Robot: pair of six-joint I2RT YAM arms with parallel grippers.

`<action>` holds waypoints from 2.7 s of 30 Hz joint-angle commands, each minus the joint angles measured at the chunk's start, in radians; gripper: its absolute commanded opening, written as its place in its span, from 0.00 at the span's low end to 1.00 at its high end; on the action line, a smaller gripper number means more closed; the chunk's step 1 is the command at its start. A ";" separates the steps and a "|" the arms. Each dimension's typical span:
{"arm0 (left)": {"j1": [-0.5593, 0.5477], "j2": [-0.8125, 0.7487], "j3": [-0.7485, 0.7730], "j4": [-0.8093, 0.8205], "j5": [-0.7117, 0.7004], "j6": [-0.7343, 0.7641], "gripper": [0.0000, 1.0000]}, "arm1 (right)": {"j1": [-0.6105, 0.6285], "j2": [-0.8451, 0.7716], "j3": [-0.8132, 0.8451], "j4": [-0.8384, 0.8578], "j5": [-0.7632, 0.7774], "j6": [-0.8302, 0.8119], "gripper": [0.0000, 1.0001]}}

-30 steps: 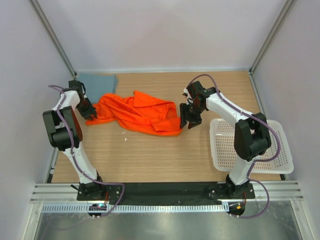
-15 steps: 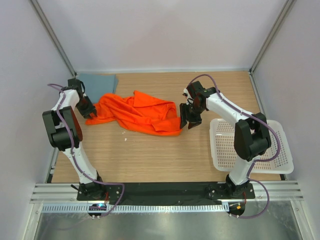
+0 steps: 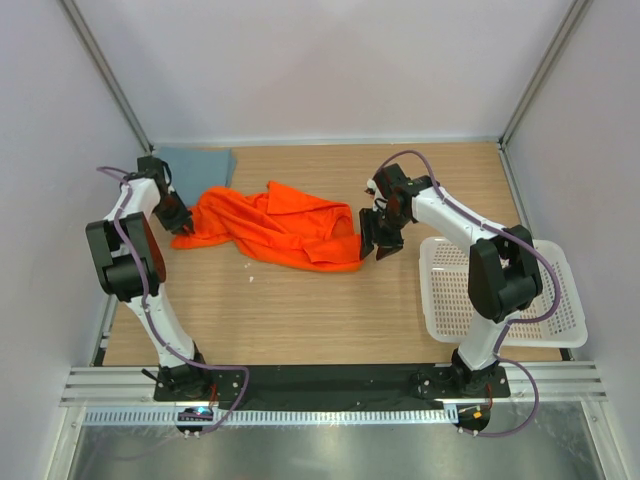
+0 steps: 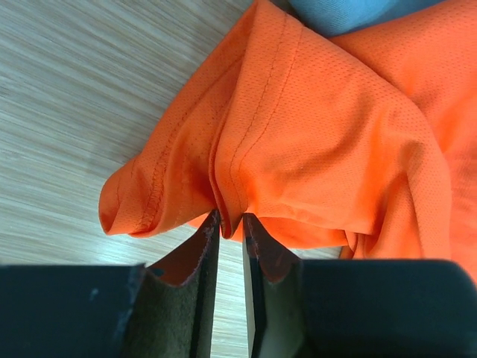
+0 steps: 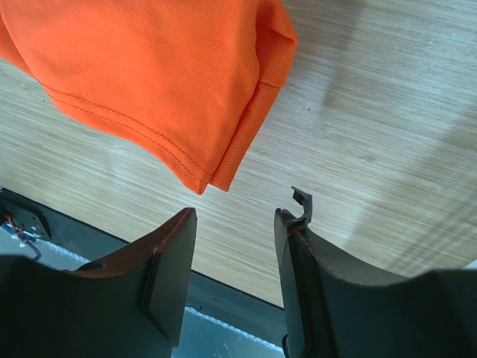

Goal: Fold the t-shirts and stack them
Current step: Flatten the tshirt out

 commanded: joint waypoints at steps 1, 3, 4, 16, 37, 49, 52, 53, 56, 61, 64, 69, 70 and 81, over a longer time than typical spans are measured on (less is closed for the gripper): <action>-0.006 -0.007 0.057 0.003 0.012 -0.013 0.18 | 0.004 -0.006 -0.003 0.013 -0.014 -0.006 0.53; -0.006 -0.007 0.068 -0.008 0.018 -0.013 0.18 | 0.004 -0.008 -0.006 0.014 -0.014 -0.006 0.53; -0.006 -0.010 0.071 -0.011 0.019 -0.013 0.18 | 0.004 -0.011 -0.006 0.013 -0.011 -0.006 0.53; -0.011 -0.010 0.025 -0.013 -0.031 0.007 0.34 | 0.004 -0.012 -0.017 0.023 -0.014 0.000 0.53; -0.018 0.003 0.008 0.021 -0.060 0.009 0.31 | 0.004 -0.021 -0.048 0.033 -0.023 0.008 0.53; -0.031 -0.013 -0.035 0.026 -0.056 -0.017 0.34 | 0.003 -0.026 -0.054 0.039 -0.023 0.006 0.53; -0.038 0.004 -0.037 0.026 -0.063 -0.022 0.31 | 0.003 -0.028 -0.052 0.039 -0.024 0.006 0.53; -0.040 0.010 -0.037 0.027 -0.066 -0.023 0.31 | 0.004 -0.028 -0.054 0.037 -0.024 0.005 0.53; -0.043 0.019 -0.035 0.027 -0.073 -0.026 0.31 | 0.004 -0.032 -0.055 0.036 -0.020 0.001 0.53; -0.043 0.026 -0.032 0.021 -0.073 -0.022 0.32 | 0.004 -0.034 -0.068 0.037 -0.021 0.001 0.53; -0.043 0.027 -0.038 0.017 -0.108 -0.019 0.32 | 0.004 -0.034 -0.068 0.037 -0.023 0.001 0.53; -0.043 0.006 -0.063 0.018 -0.129 -0.014 0.31 | 0.004 -0.034 -0.066 0.037 -0.021 0.003 0.53; -0.043 0.006 -0.069 0.023 -0.129 -0.011 0.29 | 0.004 -0.034 -0.068 0.039 -0.023 0.001 0.53; -0.043 -0.008 -0.031 0.015 -0.099 -0.003 0.00 | 0.004 -0.038 -0.107 0.054 -0.052 0.058 0.54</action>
